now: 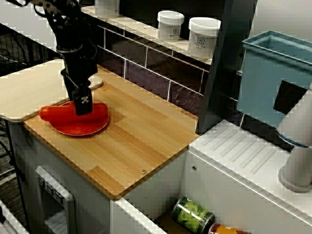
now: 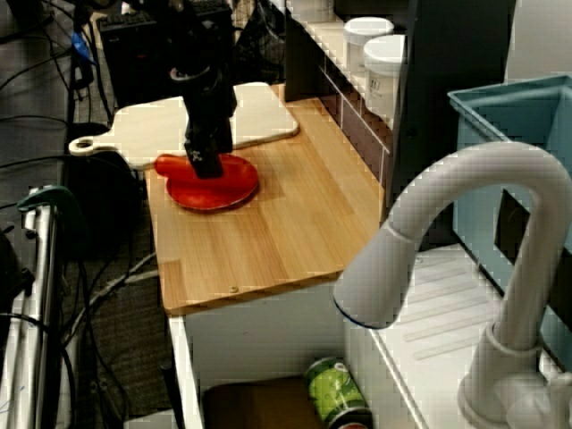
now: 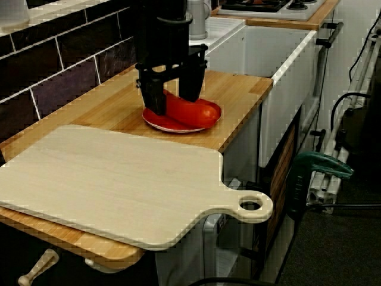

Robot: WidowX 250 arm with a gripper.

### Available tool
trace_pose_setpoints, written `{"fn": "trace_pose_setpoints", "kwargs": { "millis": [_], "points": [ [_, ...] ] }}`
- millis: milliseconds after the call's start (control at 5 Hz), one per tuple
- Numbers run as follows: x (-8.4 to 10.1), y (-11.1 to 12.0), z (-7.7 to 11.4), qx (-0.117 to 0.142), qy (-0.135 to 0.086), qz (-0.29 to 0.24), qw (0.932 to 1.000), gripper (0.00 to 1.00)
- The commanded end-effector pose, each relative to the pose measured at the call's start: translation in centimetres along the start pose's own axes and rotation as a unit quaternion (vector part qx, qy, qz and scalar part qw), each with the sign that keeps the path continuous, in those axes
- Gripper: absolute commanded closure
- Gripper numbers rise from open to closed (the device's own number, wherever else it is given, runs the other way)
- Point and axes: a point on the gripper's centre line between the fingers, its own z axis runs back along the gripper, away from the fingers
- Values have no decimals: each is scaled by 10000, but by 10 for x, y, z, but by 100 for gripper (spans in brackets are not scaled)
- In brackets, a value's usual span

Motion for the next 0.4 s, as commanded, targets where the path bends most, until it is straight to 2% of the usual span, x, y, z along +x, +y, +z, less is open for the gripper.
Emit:
{"fn": "trace_pose_setpoints", "kwargs": {
  "millis": [0, 200],
  "points": [
    [-6, -6, -5, 160, 5, -50, 9999, 0],
    [-4, -6, -5, 99, -53, 32, 9999, 100]
  ]
}}
